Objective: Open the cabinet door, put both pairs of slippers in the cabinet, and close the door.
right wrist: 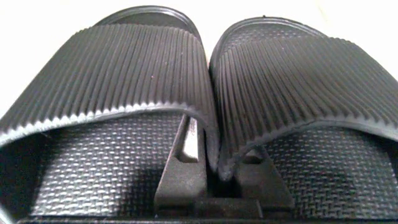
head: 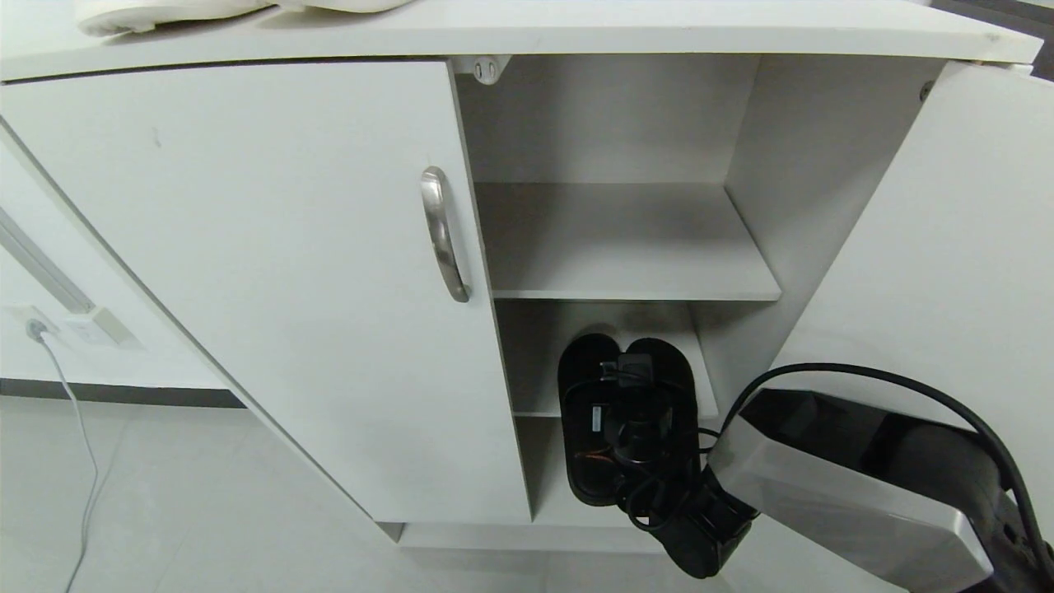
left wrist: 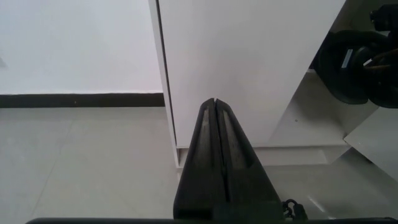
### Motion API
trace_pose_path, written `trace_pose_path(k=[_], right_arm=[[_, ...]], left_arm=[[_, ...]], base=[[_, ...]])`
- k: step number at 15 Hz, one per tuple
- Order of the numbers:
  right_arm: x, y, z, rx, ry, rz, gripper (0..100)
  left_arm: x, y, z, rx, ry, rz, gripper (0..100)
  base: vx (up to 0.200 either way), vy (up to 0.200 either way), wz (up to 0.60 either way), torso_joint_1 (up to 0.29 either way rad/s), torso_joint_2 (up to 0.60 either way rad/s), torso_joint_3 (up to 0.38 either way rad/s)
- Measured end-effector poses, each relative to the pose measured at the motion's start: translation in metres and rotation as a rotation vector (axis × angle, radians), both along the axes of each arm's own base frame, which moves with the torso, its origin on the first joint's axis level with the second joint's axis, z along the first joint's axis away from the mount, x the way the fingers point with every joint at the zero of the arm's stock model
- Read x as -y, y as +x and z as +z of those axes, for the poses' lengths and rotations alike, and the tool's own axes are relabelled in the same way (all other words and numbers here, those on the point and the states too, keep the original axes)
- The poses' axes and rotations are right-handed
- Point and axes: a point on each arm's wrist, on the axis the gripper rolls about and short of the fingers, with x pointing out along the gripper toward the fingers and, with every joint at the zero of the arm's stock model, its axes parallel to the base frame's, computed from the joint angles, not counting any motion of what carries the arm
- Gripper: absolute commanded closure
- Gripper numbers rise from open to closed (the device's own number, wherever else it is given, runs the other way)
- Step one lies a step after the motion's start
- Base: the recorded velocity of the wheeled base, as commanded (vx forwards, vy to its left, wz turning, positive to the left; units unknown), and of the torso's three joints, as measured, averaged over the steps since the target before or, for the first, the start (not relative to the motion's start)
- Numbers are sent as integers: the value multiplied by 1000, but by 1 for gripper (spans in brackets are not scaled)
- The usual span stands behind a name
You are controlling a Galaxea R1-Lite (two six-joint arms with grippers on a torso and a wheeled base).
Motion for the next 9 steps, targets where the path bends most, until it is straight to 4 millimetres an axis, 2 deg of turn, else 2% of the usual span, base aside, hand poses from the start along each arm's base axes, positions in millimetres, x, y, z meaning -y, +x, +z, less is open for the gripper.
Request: trace_pose_path(k=[4,9], right_arm=[[-3,9,5,-16,-13,0,100],[-8,39,20,-7,2,-27,100]], left_arm=[[0,0,0,0,0,-1,100],[0,0,0,0,0,0,100]], base=[[0,0,0,0,0,0],[0,0,0,0,0,0]])
